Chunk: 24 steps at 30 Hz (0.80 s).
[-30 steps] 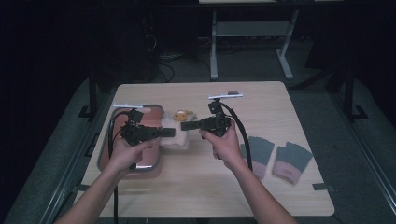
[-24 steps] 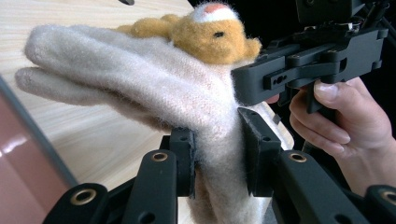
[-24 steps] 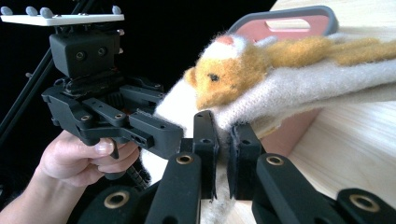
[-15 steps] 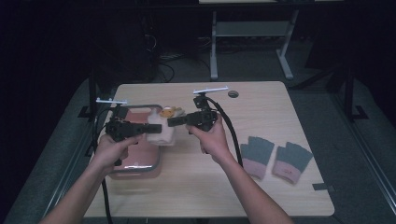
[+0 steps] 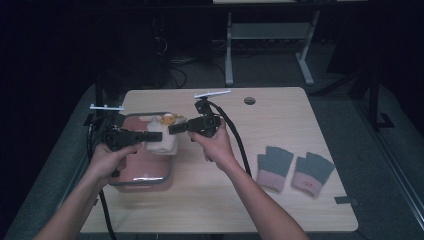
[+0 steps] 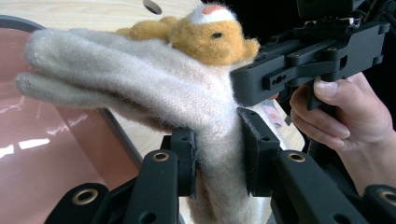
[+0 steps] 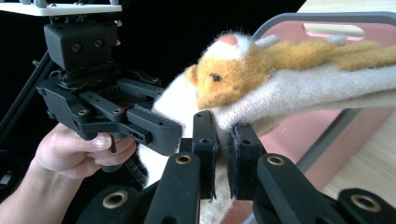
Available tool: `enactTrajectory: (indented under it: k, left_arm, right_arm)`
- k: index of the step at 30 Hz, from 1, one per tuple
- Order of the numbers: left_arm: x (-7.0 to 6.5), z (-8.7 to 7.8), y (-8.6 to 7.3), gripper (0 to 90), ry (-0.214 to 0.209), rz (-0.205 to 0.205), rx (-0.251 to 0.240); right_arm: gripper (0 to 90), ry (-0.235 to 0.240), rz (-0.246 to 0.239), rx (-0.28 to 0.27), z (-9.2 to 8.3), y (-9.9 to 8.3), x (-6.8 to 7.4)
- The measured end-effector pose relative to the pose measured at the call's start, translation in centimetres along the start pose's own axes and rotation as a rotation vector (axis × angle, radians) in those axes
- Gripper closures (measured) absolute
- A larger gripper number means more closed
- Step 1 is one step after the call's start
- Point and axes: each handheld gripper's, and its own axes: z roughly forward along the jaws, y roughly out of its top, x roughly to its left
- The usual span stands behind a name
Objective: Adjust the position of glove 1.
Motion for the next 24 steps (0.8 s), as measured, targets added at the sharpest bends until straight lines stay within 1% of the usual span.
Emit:
enactTrajectory:
  k: [4,10,13,17,24]
  left_arm:
    - [0.2,-0.6,-0.1,69.9,0.017,0.000,0.005]
    - [0.7,-1.5,-0.3,70.0,0.035,-0.008,-0.003]
    - [1.0,-1.7,-0.5,70.0,0.046,-0.017,0.000]
    - [1.3,-2.0,-0.7,70.1,0.052,-0.014,0.002]
    - [1.8,-2.3,-1.0,70.1,0.068,-0.033,0.003]
  right_arm:
    - [82.9,0.010,-0.003,0.013,0.7,0.3,0.1]
    - [82.7,0.025,-0.008,0.017,1.9,0.5,0.1]
    - [82.7,0.033,-0.001,0.021,2.5,0.5,0.0]
    - [82.7,0.044,0.006,0.030,3.1,0.6,-0.2]
    - [82.5,0.057,0.027,0.041,4.0,0.6,-0.6]
